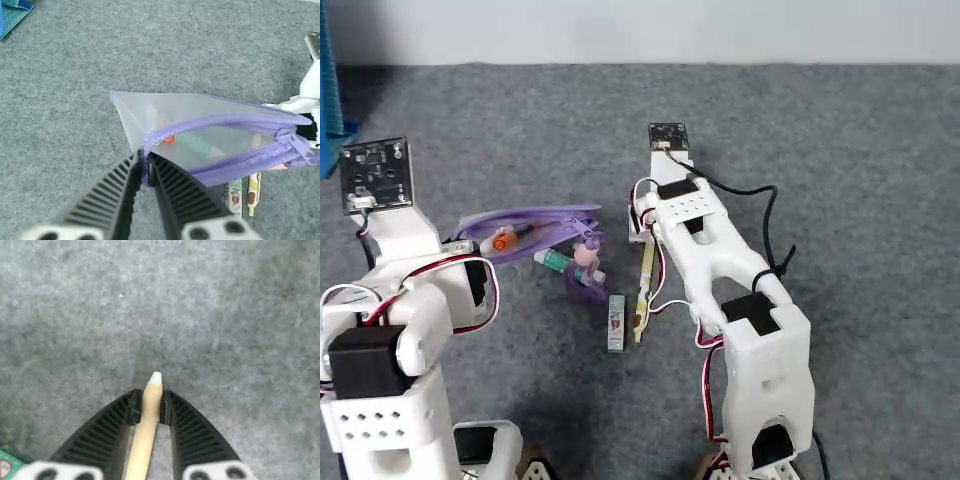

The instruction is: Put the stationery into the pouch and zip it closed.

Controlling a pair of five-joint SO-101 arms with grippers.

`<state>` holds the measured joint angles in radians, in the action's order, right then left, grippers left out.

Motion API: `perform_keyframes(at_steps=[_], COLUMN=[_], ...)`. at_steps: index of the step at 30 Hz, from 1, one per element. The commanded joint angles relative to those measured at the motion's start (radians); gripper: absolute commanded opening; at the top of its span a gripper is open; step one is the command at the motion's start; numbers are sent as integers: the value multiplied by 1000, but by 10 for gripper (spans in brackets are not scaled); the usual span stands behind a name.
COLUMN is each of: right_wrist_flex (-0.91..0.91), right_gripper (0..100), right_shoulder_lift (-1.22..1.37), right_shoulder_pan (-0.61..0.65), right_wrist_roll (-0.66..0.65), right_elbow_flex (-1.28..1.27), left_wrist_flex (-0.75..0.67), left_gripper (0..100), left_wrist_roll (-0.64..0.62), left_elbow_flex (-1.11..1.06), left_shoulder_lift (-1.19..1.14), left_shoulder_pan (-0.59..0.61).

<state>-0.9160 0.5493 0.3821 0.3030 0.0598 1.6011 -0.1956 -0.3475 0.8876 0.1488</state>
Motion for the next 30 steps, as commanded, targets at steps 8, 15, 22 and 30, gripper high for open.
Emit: perform_keyframes(at_steps=[8, 15, 22, 30], right_wrist_flex=[-280, -464, -384, -278], right_gripper=[8, 8, 8, 8], right_shoulder_lift=[-246, -506, -969, -1403], right_shoulder_pan=[8, 15, 88, 225], right_wrist_roll=[6, 8, 5, 3], right_elbow_flex=[25, -68, -407, -582], left_wrist_flex=[23, 25, 25, 38], left_gripper=[13, 13, 13, 13], left_wrist_roll=[-6, -6, -6, -6], left_elbow_flex=[56, 54, 54, 56], left_shoulder_lift=[5, 2, 3, 3], left_shoulder_pan=[5, -2, -2, -3])
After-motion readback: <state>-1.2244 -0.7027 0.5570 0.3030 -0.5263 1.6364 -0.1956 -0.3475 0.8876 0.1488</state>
